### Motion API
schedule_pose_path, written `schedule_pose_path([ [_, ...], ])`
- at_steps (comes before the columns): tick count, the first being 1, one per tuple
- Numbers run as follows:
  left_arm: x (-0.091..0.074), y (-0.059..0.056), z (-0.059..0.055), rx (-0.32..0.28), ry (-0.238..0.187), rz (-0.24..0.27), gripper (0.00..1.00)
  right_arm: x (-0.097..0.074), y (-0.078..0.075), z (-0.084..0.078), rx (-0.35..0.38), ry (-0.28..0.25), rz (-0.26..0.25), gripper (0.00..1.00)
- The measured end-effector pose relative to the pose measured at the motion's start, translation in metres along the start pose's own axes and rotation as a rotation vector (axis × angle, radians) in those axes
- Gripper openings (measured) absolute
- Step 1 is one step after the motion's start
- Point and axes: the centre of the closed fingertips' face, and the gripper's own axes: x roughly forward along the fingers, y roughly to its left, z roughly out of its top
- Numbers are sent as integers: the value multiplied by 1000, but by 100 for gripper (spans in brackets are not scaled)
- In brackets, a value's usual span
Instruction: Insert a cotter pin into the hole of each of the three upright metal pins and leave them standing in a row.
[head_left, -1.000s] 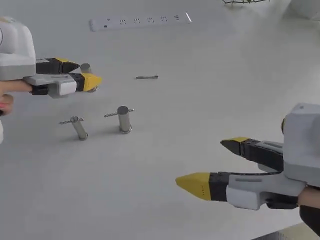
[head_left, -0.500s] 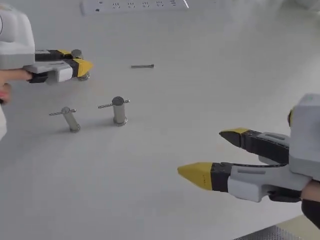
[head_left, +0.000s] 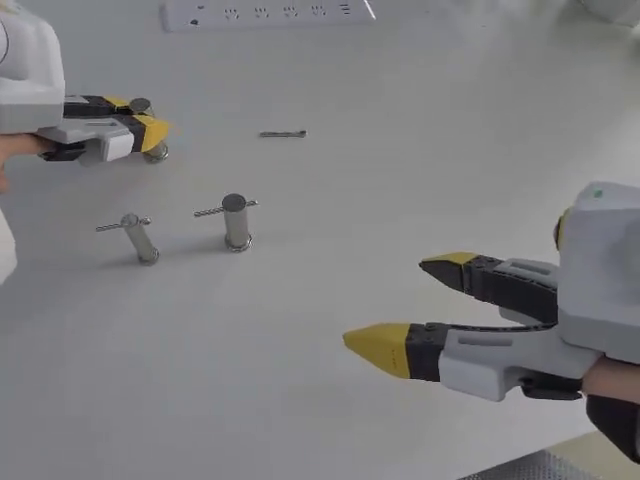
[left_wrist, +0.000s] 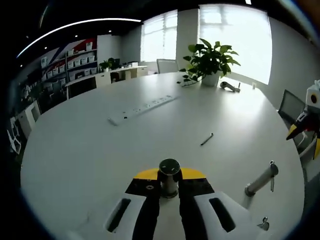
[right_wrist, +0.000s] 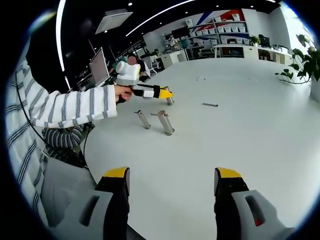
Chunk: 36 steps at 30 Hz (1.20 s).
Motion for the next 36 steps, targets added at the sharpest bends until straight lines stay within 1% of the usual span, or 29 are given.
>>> schedule_pose_path([
  [2,-4,2,7,-11,-22,-8,9,-1,1,1,-3,-4,3,66],
  [4,-12,4,18,9,-50,-13,9,-2,1,3,-5,-9,6,67],
  [5,-15,4,22,12,-58,-13,9,-3,0,5,-6,-14,8,67],
  [8,-28,2,36,17,-87,-16,9,-6,2,12,-12,-31,14,68],
  [9,-33,0,42,22,-98,-19,9,-7,2,14,-12,-38,19,68],
  [10,-35,-1,44,23,-102,-20,9,-8,3,16,-13,-43,24,69],
  [11,-40,-3,49,24,-108,-23,9,-8,4,18,-13,-48,28,70],
  [12,-40,-1,46,32,-113,-27,9,-9,4,19,-12,-53,31,71],
  [14,-46,-4,52,49,-120,-32,9,-11,8,24,-7,-72,49,74],
  [16,-53,-9,57,51,-124,-34,9,-13,11,28,-18,-86,60,76],
  [17,-59,-16,60,59,-131,-31,9,-13,11,29,-28,-89,56,77],
  [19,-65,-24,63,67,-133,-31,9,-13,12,31,-50,-93,55,81],
  [20,-70,-32,64,74,-134,-35,9,-14,12,31,-50,-96,58,81],
  [22,-75,-43,65,86,-134,-41,10,-14,15,32,-48,-103,70,85],
  [24,-81,-54,66,101,-137,-48,10,-14,21,32,-45,-105,92,89],
  [26,-83,-61,64,104,-132,-57,10,-14,27,31,-62,-109,108,91],
  [27,-85,-68,62,109,-126,-64,10,-15,31,31,-80,-111,115,92],
  [32,-93,-90,52,125,-104,-73,10,-20,38,28,-104,-113,140,92],
  [34,-98,-111,49,129,-101,-76,10,-22,39,27,-113,-119,142,92],
  [36,-100,-118,45,128,-96,-80,10,-24,39,26,-120,-122,144,91],
])
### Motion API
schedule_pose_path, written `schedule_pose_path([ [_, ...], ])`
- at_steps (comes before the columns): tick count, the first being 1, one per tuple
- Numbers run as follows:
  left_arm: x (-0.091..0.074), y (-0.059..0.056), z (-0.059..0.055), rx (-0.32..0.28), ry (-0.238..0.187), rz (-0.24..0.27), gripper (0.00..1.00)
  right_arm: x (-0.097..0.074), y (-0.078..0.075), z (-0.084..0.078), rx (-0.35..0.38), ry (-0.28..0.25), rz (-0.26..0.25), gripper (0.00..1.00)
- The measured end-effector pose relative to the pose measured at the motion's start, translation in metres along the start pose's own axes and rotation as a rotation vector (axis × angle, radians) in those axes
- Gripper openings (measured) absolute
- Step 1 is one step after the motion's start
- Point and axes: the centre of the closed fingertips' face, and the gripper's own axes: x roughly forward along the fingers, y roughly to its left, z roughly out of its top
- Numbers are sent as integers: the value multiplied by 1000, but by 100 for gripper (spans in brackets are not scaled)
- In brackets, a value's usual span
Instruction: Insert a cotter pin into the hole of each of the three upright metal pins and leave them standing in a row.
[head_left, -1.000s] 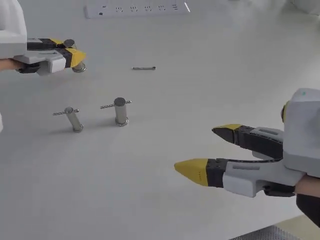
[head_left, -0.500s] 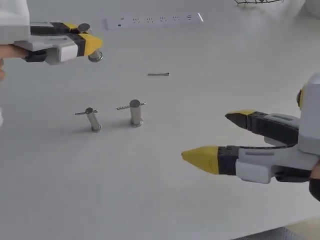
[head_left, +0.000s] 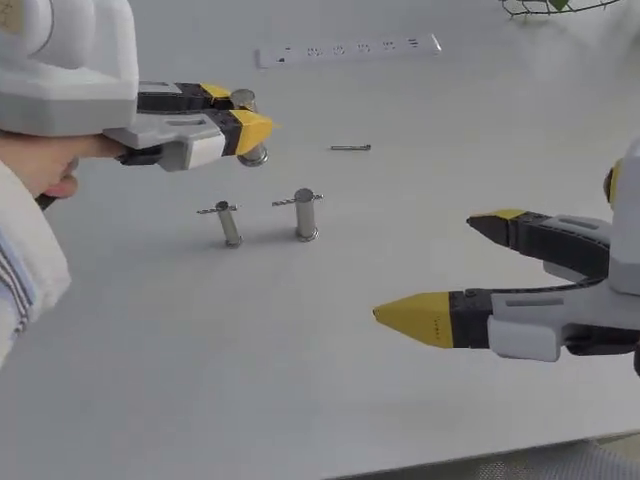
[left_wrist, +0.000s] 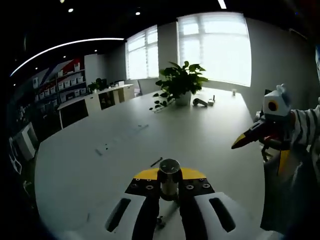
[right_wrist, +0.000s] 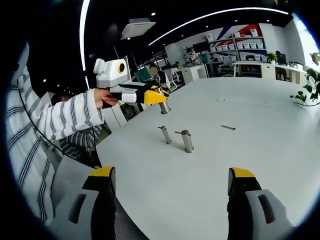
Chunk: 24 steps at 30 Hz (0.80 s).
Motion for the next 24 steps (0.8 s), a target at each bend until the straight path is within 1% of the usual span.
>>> schedule_pose_path([
  [1,-1,-3,-1,0,1,0,10,-1,0,-1,-2,0,3,91],
  [2,-2,-9,-3,-4,3,-1,10,-1,1,-1,2,1,5,91],
  [3,-2,-12,-4,-7,4,-3,10,-2,2,-2,9,5,8,91],
  [5,0,-20,-10,-20,4,-11,10,-3,4,-5,21,16,18,91],
  [8,4,-33,-20,-29,15,-18,10,-6,6,-9,6,37,18,90],
  [10,7,-39,-27,-36,30,-19,10,-8,6,-11,5,46,19,90],
  [14,10,-49,-36,-50,46,-19,10,-10,5,-14,2,50,13,88],
  [17,13,-52,-42,-60,55,-14,10,-10,2,-23,11,73,6,87],
  [20,16,-55,-48,-51,61,-9,10,-11,2,-26,15,74,3,87],
  [22,19,-57,-52,-65,65,-11,10,-12,1,-27,18,72,-7,89],
  [24,23,-60,-57,-78,74,-14,10,-12,-1,-29,36,75,-21,89],
])
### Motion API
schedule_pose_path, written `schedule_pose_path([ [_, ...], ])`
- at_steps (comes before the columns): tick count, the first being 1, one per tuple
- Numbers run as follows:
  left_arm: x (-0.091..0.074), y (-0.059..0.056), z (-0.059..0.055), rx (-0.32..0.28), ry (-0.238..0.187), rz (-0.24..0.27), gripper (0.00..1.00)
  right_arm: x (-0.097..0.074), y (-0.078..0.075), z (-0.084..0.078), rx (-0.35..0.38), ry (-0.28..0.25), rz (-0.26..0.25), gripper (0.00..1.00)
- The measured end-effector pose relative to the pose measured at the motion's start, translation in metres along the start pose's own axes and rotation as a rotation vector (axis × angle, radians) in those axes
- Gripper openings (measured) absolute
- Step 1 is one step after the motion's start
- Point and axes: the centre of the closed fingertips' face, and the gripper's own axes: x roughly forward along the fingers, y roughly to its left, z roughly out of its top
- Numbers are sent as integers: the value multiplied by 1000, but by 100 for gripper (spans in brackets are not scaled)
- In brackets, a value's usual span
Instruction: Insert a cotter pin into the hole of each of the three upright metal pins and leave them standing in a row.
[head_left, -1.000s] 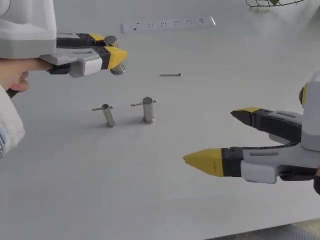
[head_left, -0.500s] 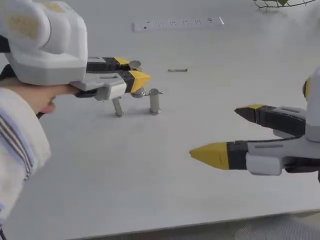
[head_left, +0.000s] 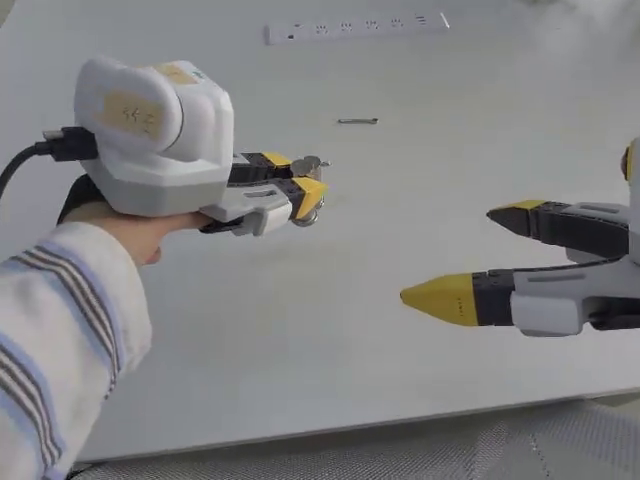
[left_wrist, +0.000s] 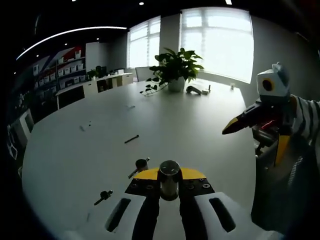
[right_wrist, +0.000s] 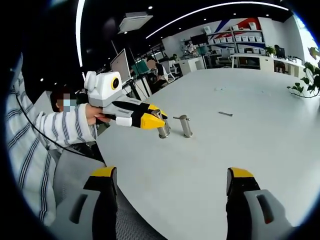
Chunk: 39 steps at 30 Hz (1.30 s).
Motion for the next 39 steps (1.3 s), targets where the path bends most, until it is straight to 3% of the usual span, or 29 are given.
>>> schedule_pose_path([
  [6,13,-5,-16,-53,25,1,10,-3,-3,-2,-4,13,-9,90],
  [9,18,-7,-20,-50,35,6,10,-5,-4,-1,-12,13,-11,91],
  [16,25,-8,-22,-60,26,3,10,-4,-2,-4,-14,26,0,90],
  [22,30,-7,-25,-43,32,9,10,-4,-1,-8,-18,38,3,89],
  [24,31,-7,-26,6,43,21,9,-5,-2,-9,-15,41,2,89],
  [39,36,-10,-33,40,60,9,10,-3,-4,-19,-18,71,9,88],
])
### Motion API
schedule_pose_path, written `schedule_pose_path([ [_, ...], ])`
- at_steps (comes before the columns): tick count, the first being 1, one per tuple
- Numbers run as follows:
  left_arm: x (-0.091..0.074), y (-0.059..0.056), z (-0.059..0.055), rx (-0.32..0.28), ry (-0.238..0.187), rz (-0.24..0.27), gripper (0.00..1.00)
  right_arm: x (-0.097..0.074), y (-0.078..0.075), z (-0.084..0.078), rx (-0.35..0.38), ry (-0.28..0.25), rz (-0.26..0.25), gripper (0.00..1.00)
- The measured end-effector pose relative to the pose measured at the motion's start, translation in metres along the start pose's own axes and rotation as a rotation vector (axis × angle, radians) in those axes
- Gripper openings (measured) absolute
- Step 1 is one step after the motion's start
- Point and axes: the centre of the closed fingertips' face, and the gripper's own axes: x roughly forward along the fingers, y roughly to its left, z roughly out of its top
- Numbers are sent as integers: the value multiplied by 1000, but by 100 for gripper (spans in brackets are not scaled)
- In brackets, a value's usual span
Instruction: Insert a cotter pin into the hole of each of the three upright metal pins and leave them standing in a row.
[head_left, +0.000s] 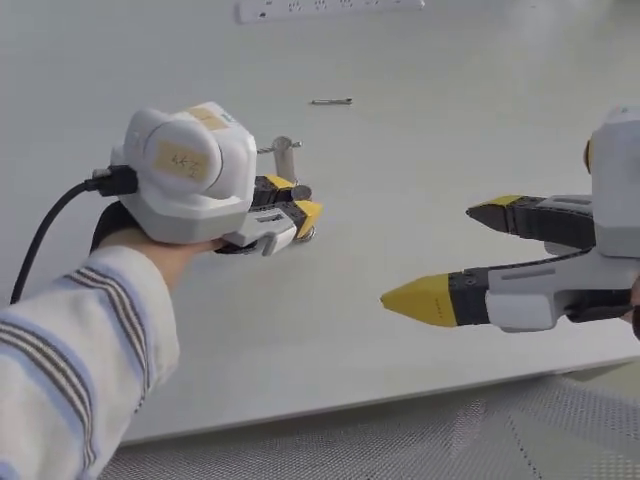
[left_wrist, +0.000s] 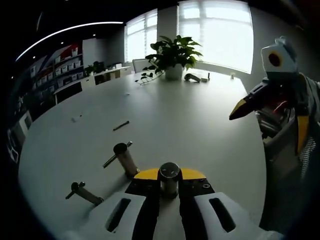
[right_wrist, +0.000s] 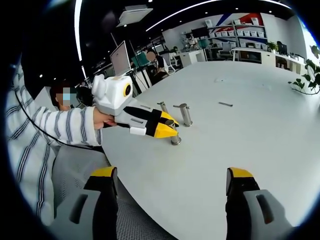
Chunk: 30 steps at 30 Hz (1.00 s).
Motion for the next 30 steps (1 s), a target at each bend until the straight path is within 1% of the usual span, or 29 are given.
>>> schedule_pose_path([
  [4,0,2,-1,-20,-4,3,10,1,1,-2,-6,9,3,88],
  [6,0,1,-1,-20,-9,0,10,2,2,-3,-5,11,7,88],
  [8,-1,1,-1,-34,-13,-5,10,3,1,-3,-6,12,9,88],
  [11,-1,0,-1,-18,-16,-4,10,4,2,-3,-7,15,12,88],
  [15,-2,-1,-2,-42,-25,-11,10,5,3,-3,-7,19,15,88],
  [18,-2,-2,-2,-26,-26,-12,10,6,4,-5,-9,24,18,87],
  [21,-3,-2,-2,-37,-28,-14,11,6,5,-6,-5,26,14,87],
  [23,-4,-3,-2,-28,-28,-12,11,5,5,-6,-8,28,13,88],
  [25,-7,-5,-3,-22,-24,-22,16,5,5,-5,-10,26,11,88],
  [26,-10,-6,-3,-16,-32,-29,20,4,6,-5,-10,26,11,88],
  [27,-12,-7,-2,-15,-41,-35,27,4,6,-5,-10,26,11,88],
  [28,-16,-10,-1,-19,-50,-56,32,4,6,-5,-11,26,10,87],
  [30,-22,-14,-1,-15,-51,-83,43,4,6,-6,-11,29,10,87],
])
